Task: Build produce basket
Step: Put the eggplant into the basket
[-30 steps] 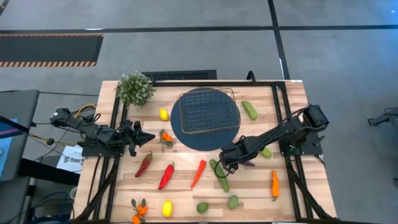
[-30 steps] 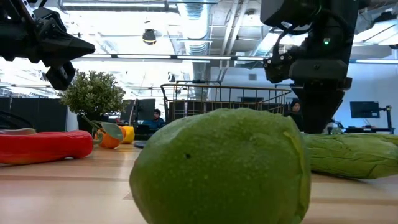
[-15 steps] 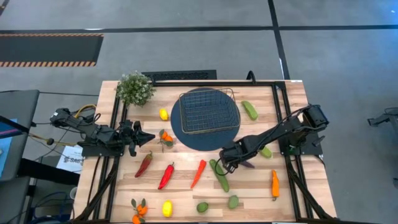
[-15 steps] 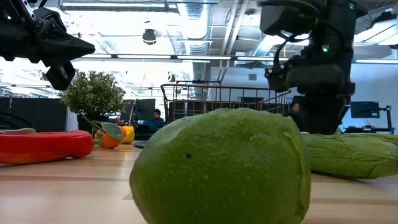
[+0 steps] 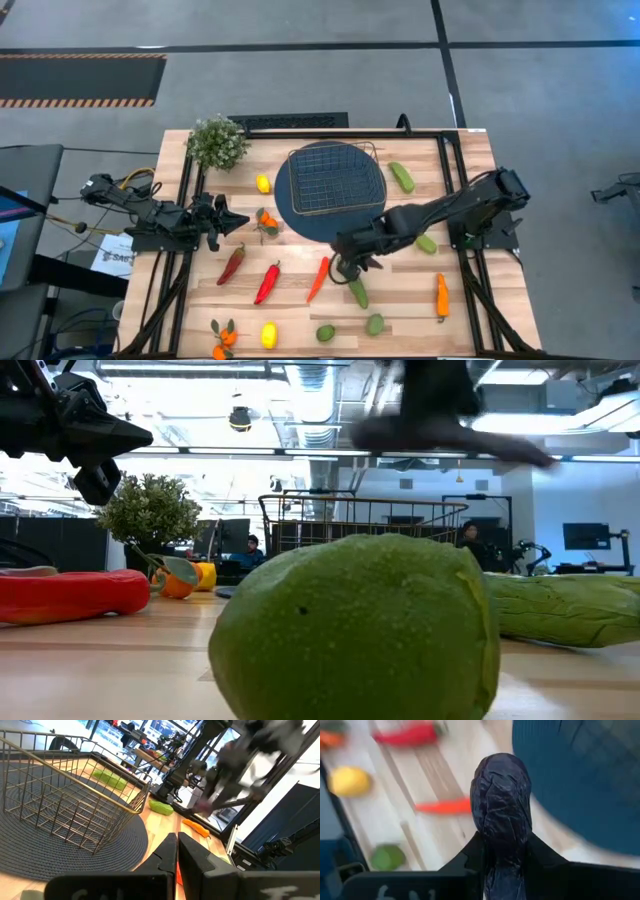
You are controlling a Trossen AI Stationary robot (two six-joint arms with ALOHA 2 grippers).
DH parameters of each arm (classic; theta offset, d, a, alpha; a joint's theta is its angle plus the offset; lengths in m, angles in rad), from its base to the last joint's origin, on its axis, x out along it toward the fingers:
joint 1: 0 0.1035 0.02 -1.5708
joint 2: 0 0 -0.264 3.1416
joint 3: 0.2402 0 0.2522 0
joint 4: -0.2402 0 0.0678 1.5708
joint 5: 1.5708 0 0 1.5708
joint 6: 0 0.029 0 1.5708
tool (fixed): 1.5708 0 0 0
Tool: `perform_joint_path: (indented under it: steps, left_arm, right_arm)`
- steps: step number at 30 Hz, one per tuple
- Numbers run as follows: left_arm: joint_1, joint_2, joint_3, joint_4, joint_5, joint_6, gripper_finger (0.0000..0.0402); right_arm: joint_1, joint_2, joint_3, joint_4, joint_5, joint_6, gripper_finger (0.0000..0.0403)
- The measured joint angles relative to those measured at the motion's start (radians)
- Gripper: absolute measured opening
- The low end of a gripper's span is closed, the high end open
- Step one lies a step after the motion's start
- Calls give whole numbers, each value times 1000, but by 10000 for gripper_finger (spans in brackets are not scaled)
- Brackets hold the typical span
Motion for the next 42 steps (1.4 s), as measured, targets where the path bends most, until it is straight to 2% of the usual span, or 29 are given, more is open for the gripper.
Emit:
perform_joint_path:
  steps: [5, 9, 16, 23, 29, 42]
  left_arm:
    - [0, 0, 0, 0, 0, -2, 0]
    - [0, 0, 0, 0, 0, -8, 0]
    - [0, 0, 0, 0, 0, -8, 0]
    - [0, 0, 0, 0, 0, -1, 0]
    - [0, 0, 0, 0, 2, 7, 0]
    - [0, 0, 0, 0, 27, 8, 0]
  right_arm:
    - [-77, -1, 222, -143, 170, -129, 81]
    - [-178, -1, 291, -204, 240, -182, 81]
    - [-362, 14, 276, -235, 239, -164, 80]
    - [-473, 39, 208, -167, 233, -97, 80]
    - [-496, 145, 200, -93, 157, -113, 80]
    - [-497, 330, 203, -97, 118, -166, 80]
